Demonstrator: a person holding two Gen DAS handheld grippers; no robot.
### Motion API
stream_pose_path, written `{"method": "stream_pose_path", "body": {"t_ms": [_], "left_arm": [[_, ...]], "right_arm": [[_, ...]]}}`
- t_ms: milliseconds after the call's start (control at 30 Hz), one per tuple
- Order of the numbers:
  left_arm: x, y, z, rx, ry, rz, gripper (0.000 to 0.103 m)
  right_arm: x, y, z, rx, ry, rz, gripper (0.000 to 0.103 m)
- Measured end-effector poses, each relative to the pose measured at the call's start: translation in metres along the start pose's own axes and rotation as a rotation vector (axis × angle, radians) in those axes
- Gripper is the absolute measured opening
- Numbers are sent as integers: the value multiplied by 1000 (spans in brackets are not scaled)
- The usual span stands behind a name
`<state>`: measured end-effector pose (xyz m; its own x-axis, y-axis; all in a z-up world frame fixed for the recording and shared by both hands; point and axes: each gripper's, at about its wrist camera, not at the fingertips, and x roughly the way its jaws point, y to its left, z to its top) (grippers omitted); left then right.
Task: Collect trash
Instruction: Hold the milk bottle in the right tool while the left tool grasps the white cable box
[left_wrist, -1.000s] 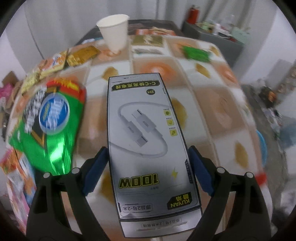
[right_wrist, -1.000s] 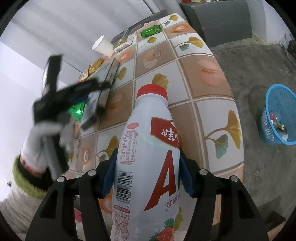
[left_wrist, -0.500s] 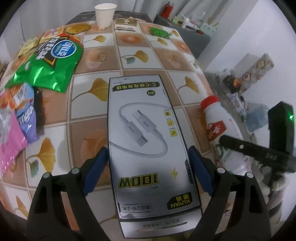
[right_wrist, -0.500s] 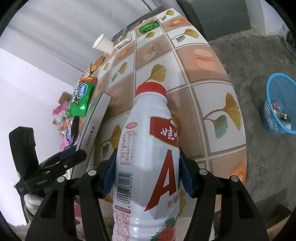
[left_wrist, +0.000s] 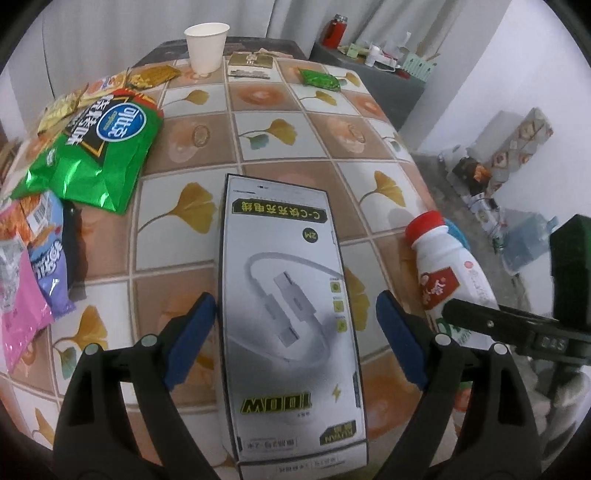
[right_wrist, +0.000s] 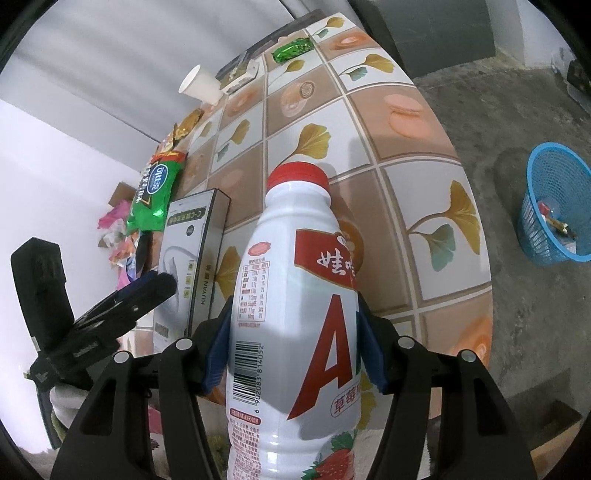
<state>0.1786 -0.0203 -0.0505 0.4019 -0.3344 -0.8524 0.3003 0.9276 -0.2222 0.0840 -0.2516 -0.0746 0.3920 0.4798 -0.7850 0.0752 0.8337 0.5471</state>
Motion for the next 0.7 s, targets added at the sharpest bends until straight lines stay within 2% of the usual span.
{"method": "stream_pose_path", "body": {"t_ms": [267, 333, 400, 700], "left_arm": [[17, -11, 2, 46, 7, 93, 84], [17, -12, 1, 54, 5, 96, 84], [19, -13, 0, 61, 4, 102, 84], [22, -14, -2, 75, -3, 121, 81]], "right_arm": [[2, 3, 4, -1, 4, -14, 60], [2, 4, 4, -6, 7, -12, 66], [1, 5, 3, -16, 7, -20, 67], [1, 5, 3, -26, 6, -35, 67]]}}
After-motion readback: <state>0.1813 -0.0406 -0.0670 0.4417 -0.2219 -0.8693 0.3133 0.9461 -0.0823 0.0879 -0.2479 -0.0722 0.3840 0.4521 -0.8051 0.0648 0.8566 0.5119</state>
